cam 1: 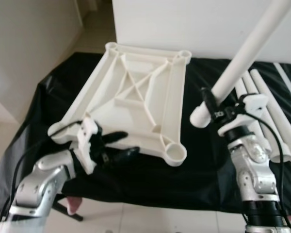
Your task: Building children table
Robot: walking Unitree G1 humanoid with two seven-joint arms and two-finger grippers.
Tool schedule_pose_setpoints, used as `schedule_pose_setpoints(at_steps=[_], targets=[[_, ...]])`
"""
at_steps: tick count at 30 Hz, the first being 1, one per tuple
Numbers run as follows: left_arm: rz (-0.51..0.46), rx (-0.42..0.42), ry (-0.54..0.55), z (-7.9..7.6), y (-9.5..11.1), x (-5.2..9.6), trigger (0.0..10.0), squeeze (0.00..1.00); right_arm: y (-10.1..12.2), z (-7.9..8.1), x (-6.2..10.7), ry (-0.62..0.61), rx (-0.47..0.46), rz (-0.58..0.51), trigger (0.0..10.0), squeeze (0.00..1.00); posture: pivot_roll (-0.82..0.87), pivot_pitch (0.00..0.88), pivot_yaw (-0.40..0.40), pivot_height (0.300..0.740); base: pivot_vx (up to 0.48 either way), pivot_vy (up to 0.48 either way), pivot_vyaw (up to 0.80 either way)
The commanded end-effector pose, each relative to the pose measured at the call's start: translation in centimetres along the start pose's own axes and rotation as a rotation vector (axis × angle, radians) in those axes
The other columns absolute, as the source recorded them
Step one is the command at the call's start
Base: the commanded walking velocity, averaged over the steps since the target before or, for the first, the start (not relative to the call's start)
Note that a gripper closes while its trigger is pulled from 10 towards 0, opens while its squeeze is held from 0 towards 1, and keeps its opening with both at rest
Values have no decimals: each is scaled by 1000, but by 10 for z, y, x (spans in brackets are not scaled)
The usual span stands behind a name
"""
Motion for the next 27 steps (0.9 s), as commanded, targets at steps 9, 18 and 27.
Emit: schedule_pose_setpoints(at_steps=[9, 18, 27], targets=[[-29, -56, 68, -15, -12, -16, 10000, 0, 10, 35, 11, 112, -2, -37, 10000, 0, 50, 64, -51, 740, 0, 0, 0], [-108, -82, 155, -21, -3, -34, 10000, 0, 9, 53, 24, 164, -20, -21, 10000, 0, 45, 74, -50, 740, 0, 0, 0], [-155, -79, 166, -25, 8, -38, 10000, 0, 5, 61, 41, 207, 13, 20, 10000, 0, 43, 88, -44, 740, 0, 0, 0]])
Point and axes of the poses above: a point about 5 cm out from each wrist's last joint towards the gripper, its own x axis pointing back from the gripper into the wrist, its own y axis along the axis of the wrist's last joint, z = x × y, the point moved 3 cm from there along -x, pointing out of the wrist towards the gripper, and after that the axes turned 12 degrees about x, right-handed, at the moved point
